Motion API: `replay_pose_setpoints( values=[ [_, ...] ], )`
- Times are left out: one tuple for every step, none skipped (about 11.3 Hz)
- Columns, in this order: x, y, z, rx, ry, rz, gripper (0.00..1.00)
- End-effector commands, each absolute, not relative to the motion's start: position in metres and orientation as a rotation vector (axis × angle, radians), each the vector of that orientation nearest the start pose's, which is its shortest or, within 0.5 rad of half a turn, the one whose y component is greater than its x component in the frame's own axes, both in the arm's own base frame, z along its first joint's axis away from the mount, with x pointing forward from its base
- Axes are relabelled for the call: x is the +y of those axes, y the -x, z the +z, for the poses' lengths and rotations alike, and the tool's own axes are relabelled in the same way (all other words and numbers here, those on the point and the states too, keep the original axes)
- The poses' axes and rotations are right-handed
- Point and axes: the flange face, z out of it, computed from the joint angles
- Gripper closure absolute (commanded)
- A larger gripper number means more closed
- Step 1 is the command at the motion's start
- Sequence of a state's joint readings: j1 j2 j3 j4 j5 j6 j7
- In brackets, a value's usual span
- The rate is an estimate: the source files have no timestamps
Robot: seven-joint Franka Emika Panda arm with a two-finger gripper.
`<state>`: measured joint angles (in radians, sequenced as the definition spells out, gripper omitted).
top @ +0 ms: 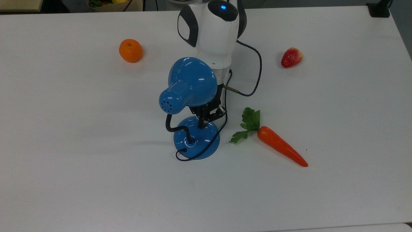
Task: Turn on desk lamp
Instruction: 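Press down on the switch on the blue lamp base with the gripper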
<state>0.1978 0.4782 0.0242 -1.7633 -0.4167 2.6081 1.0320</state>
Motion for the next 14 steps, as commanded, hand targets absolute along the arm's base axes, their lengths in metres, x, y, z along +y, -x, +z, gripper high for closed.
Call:
replay_pose_setpoints(
  values=[
    [0.1591, -0.6708, 0.3371, 0.767, 3.001, -0.694, 1.00],
    [0.1610, -0.6702, 0.3369, 0.763, 3.002, -0.691, 1.00],
    [0.1608, -0.6701, 0.3366, 0.764, 3.005, -0.687, 1.00],
    [0.1604, -0.6701, 0.3365, 0.767, 3.010, -0.682, 1.00],
    [0.1609, -0.6695, 0.3368, 0.769, 3.013, -0.677, 1.00],
    [0.1609, -0.6695, 0.3369, 0.770, 3.012, -0.675, 1.00],
    [0.1605, -0.6692, 0.3362, 0.773, 3.017, -0.669, 1.00],
    [0.1605, -0.6692, 0.3362, 0.773, 3.017, -0.669, 1.00],
    [0.1605, -0.6692, 0.3362, 0.773, 3.017, -0.669, 1.00],
    [0.1605, -0.6692, 0.3352, 0.773, 3.018, -0.667, 1.00],
    [0.1607, -0.6694, 0.3344, 0.778, 3.014, -0.668, 1.00],
    [0.1609, -0.6695, 0.3327, 0.776, 3.015, -0.668, 1.00],
    [0.1612, -0.6697, 0.3319, 0.769, 3.016, -0.672, 1.00],
    [0.1613, -0.6697, 0.3299, 0.768, 3.019, -0.672, 1.00]
  ],
)
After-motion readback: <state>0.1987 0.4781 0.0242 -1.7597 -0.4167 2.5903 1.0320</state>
